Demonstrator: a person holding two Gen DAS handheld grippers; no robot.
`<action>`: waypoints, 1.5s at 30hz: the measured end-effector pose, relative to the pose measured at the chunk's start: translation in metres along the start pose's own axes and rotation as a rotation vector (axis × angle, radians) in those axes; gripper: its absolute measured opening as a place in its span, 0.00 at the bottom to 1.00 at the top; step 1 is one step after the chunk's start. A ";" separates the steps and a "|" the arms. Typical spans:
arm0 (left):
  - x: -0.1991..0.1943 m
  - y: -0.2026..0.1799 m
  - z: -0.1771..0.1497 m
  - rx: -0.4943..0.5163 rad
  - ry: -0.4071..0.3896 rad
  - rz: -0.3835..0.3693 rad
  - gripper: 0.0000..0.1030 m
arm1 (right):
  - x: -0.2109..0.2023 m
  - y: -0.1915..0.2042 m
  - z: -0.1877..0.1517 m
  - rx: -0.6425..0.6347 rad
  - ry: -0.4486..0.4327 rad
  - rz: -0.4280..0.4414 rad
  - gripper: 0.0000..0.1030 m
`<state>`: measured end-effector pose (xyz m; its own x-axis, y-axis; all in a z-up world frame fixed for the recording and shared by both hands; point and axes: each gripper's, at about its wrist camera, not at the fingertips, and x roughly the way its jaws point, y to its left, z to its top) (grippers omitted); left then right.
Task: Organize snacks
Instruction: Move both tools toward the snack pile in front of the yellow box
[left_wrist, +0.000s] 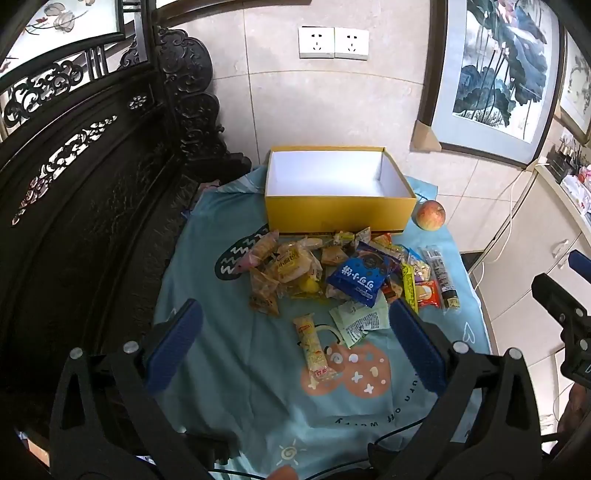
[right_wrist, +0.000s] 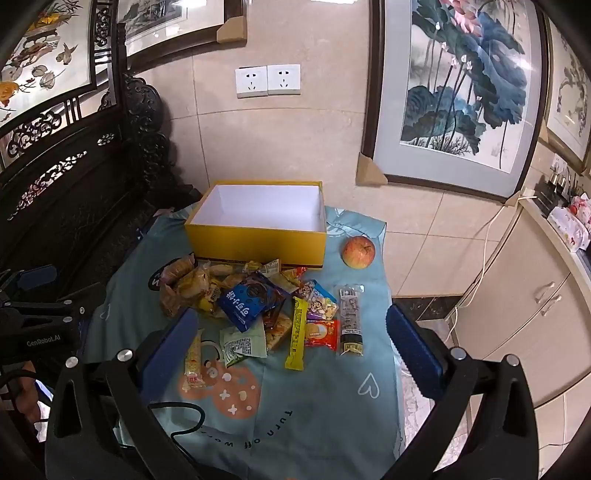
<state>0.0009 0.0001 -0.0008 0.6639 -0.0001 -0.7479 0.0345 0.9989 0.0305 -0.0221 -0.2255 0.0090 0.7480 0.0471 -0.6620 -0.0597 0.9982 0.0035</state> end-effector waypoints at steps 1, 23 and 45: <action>0.001 0.000 0.000 0.000 0.002 0.000 0.98 | 0.001 0.000 0.000 0.001 0.003 0.001 0.99; 0.035 -0.005 0.002 0.017 0.088 0.025 0.98 | 0.033 -0.005 0.000 0.007 0.065 0.008 0.99; 0.094 -0.016 0.004 0.000 0.192 -0.023 0.98 | 0.090 -0.017 -0.006 0.028 0.182 0.029 0.99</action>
<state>0.0659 -0.0157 -0.0685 0.5079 -0.0137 -0.8613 0.0475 0.9988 0.0121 0.0423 -0.2389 -0.0554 0.6140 0.0713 -0.7861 -0.0591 0.9973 0.0442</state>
